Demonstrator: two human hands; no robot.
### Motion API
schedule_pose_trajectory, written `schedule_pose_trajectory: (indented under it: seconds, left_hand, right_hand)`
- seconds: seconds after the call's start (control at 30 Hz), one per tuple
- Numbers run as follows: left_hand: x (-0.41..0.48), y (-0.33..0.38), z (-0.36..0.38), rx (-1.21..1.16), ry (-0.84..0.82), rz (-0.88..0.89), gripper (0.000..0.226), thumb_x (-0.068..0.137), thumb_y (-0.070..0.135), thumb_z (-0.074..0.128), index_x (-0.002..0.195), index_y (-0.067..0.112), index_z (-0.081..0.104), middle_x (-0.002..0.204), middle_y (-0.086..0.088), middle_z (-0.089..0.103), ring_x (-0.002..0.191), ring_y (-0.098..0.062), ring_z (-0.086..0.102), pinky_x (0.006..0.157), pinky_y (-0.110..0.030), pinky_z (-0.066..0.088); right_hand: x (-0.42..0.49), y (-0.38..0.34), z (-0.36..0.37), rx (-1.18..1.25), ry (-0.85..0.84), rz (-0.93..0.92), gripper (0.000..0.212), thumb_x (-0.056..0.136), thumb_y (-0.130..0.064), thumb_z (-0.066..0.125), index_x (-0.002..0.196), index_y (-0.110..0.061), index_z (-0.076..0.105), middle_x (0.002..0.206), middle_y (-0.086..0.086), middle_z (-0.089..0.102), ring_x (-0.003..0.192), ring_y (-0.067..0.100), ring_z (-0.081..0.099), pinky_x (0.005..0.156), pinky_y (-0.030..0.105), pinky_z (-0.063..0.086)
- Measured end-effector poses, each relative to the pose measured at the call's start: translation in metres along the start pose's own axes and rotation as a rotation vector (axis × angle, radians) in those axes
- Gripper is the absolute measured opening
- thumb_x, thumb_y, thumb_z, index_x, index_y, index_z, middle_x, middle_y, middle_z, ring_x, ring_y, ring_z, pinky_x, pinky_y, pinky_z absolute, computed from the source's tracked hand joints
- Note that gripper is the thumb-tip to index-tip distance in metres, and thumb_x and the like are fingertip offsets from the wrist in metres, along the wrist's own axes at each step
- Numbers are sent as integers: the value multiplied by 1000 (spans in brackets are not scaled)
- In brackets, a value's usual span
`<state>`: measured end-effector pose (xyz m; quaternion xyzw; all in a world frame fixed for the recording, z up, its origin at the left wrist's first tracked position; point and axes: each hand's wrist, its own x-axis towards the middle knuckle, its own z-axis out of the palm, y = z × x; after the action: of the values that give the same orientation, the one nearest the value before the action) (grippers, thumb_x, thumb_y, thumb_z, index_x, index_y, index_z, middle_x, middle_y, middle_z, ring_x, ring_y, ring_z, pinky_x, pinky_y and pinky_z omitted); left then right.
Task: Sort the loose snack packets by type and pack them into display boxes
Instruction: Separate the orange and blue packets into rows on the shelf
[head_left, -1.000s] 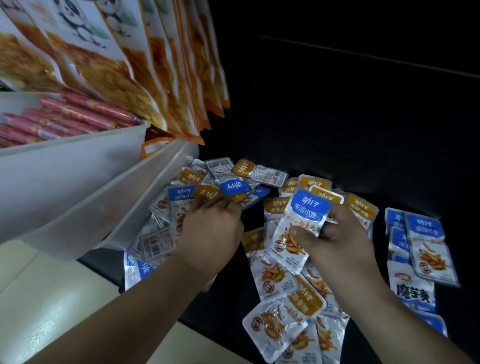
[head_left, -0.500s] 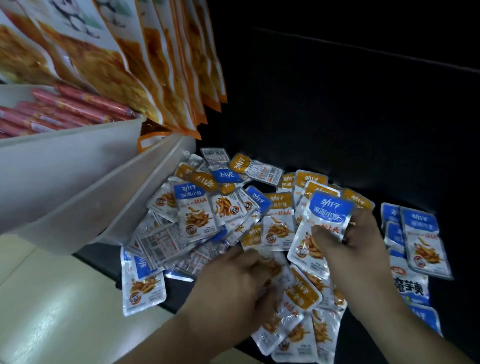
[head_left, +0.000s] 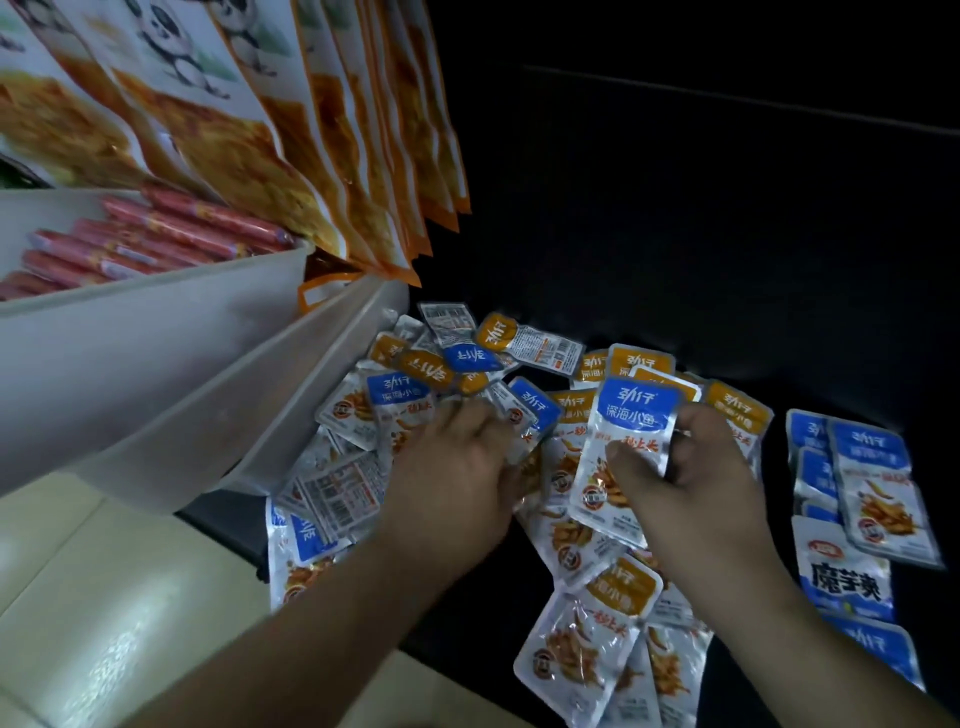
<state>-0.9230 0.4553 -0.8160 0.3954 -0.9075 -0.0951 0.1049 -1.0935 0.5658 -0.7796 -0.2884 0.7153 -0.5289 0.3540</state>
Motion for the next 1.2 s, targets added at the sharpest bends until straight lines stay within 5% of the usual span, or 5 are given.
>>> schedule_pose_trajectory:
  seconds: [0.33, 0.67, 0.8, 1.0, 1.2]
  left_hand:
    - [48, -20, -12, 328, -264, -114, 84, 82, 83, 47, 142, 25, 53, 146, 3, 49, 136, -27, 45, 106, -46, 45]
    - [40, -10, -30, 459, -172, -107, 16, 98, 22, 55, 109, 19, 65, 103, -3, 71, 87, -25, 70, 67, -34, 42]
    - [36, -22, -60, 365, 149, -67, 11, 73, 4, 77, 76, 9, 68, 67, -10, 66, 47, -29, 60, 49, -26, 30]
    - [8, 18, -75, 53, 357, 143, 30, 100, 9, 51, 121, 7, 72, 133, -10, 68, 114, -31, 66, 91, -50, 54]
    - [-29, 62, -27, -9, 283, 274, 41, 101, 17, 46, 137, 16, 67, 143, 0, 64, 127, -26, 61, 96, -46, 53]
  right_hand:
    - [1, 1, -1, -8, -3, 33, 26, 94, -14, 71, 108, -32, 58, 87, -16, 75, 79, 21, 70, 53, 13, 51]
    - [2, -5, 1, -21, -31, 42, 27, 94, -17, 72, 112, -31, 58, 88, -15, 76, 72, 10, 74, 54, 13, 54]
    - [3, -10, 2, -7, -28, 67, 27, 93, -18, 75, 112, -28, 60, 88, -10, 78, 72, 6, 74, 53, 11, 51]
    - [1, -24, -5, 114, -6, 165, 21, 97, -36, 69, 116, -35, 62, 92, 8, 77, 83, 31, 74, 70, 44, 60]
    - [-7, -35, -19, 434, -41, 310, 34, 94, -45, 68, 115, -18, 70, 107, 9, 78, 95, 29, 77, 91, 54, 59]
